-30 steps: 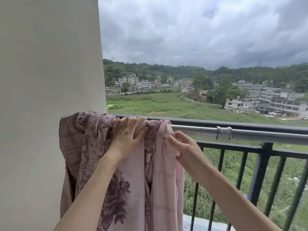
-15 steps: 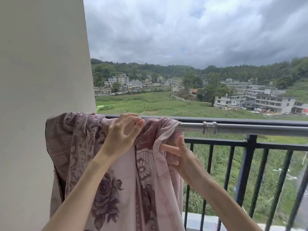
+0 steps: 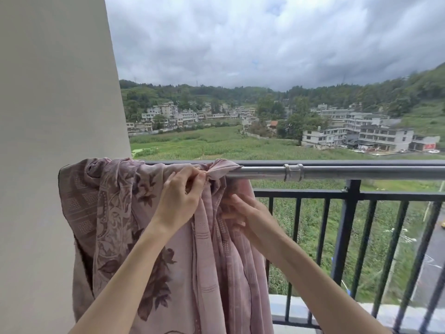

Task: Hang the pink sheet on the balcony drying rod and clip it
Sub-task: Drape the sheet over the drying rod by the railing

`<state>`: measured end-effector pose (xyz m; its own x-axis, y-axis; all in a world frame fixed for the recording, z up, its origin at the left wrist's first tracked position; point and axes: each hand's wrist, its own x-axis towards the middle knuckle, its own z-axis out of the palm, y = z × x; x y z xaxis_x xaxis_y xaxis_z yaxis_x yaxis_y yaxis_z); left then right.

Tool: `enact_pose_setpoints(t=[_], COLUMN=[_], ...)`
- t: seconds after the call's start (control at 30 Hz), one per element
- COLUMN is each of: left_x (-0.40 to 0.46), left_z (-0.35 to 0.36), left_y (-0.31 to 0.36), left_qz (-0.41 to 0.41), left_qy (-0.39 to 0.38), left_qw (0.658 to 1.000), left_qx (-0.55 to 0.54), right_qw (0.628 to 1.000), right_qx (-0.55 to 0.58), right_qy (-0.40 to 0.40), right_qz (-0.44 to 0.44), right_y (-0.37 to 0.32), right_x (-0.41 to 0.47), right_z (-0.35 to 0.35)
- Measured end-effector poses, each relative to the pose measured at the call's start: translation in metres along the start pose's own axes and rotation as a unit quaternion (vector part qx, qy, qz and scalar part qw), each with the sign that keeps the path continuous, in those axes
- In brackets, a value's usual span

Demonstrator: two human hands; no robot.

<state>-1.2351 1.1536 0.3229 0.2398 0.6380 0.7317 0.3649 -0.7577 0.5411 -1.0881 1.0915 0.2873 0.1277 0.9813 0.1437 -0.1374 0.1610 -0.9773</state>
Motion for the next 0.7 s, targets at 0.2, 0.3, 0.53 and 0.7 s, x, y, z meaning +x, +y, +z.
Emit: enact_pose_setpoints(t=[0.2, 0.3, 0.53, 0.7], left_x=[-0.004, -0.003, -0.002, 0.008], left_z=[-0.013, -0.019, -0.017, -0.011], left_y=[-0.007, -0.011, -0.017, -0.003], left_qz=[-0.107, -0.152, -0.161, -0.114], left_qy=[0.0, 0.001, 0.007, 0.058], left_qw=[0.988, 0.974, 0.976, 0.986], left_qx=[-0.112, -0.167, -0.149, -0.109], right_qw=[0.988, 0.993, 0.999, 0.996], right_qx=[-0.154, -0.108, 0.023, 0.038], right_qy=[-0.002, -0.008, -0.014, 0.037], right_qz=[-0.003, 0.037, 0.026, -0.065], right_y=[0.004, 0.015, -0.007, -0.064], right_x=[0.015, 0.013, 0.002, -0.004], right_z=[0.024, 0.026, 0.0, -0.017])
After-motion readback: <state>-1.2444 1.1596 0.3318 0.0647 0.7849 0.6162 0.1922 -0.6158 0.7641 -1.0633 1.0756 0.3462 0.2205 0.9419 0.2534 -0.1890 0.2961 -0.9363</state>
